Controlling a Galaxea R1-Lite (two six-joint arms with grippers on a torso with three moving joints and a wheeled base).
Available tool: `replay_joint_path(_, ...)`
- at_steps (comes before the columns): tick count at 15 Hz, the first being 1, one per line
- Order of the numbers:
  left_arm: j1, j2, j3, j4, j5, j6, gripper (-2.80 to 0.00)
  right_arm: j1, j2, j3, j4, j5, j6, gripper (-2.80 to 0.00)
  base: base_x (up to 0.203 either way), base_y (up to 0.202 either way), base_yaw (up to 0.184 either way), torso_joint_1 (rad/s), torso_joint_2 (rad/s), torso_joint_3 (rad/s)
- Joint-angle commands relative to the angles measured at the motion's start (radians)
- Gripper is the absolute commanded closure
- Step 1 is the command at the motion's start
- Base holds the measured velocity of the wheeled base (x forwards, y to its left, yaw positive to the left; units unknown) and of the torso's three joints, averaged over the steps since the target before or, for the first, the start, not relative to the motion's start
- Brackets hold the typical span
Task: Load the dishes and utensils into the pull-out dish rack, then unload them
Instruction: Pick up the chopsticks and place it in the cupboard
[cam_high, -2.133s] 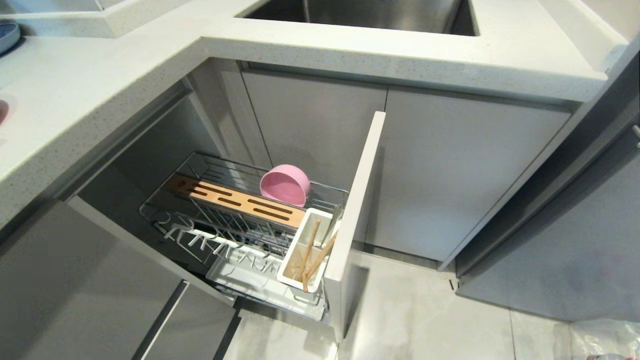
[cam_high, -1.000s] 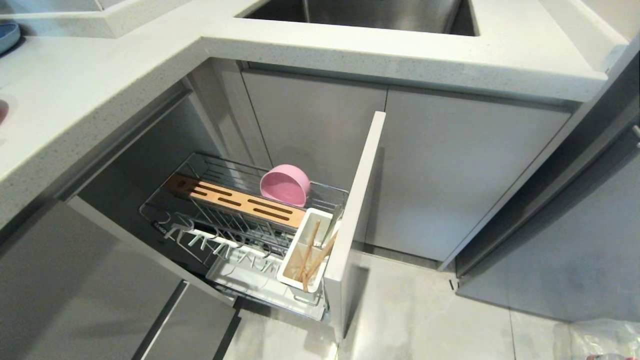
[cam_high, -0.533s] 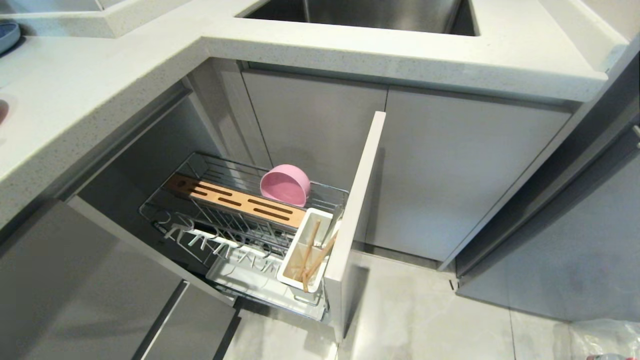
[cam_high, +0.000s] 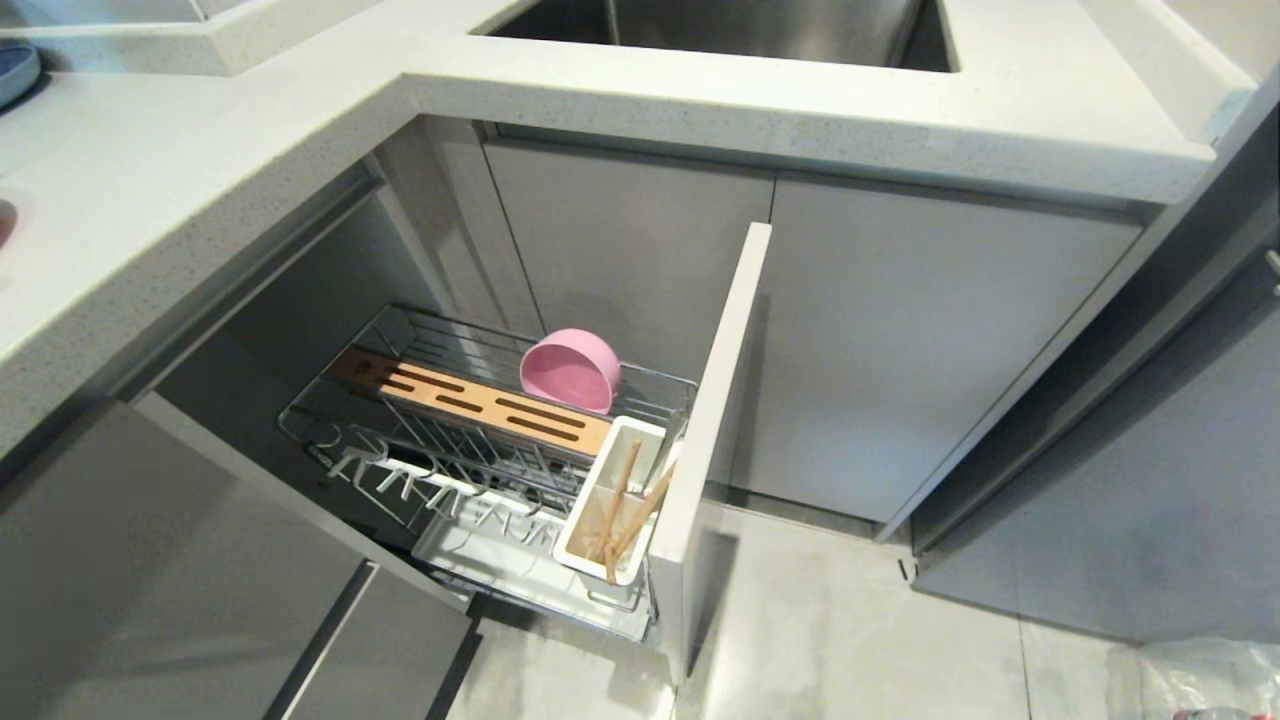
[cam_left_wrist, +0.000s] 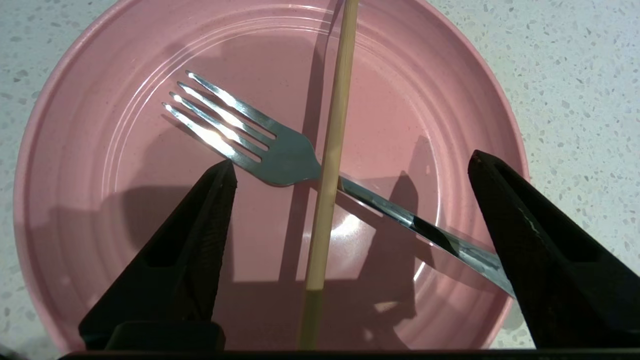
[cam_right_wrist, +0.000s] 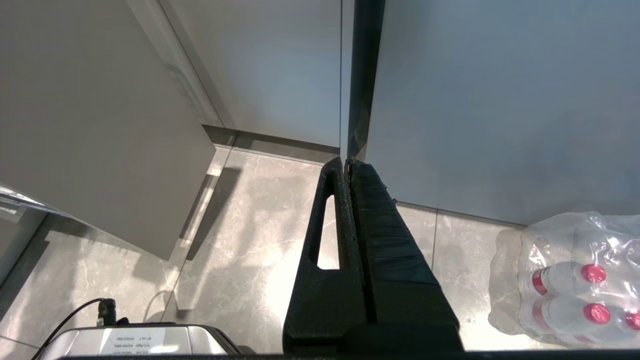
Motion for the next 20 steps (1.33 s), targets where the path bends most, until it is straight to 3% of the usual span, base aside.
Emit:
replay_joint_path(1,-0.007,0.009,0.000,0.003,-0.005,0.001,-2.80,0.000,0.000,0.002,0.000,0.000,0.000,0.00,0.000,0.000,0.000,0.000,0.00,0.000)
replay_joint_path(20,-0.015,0.034,0.001,-0.046,-0.093,-0.008,-2.80,0.000,0.000,0.002,0.000,0.000,-0.001,0.00,0.000,0.000,0.000,0.000,0.00,0.000)
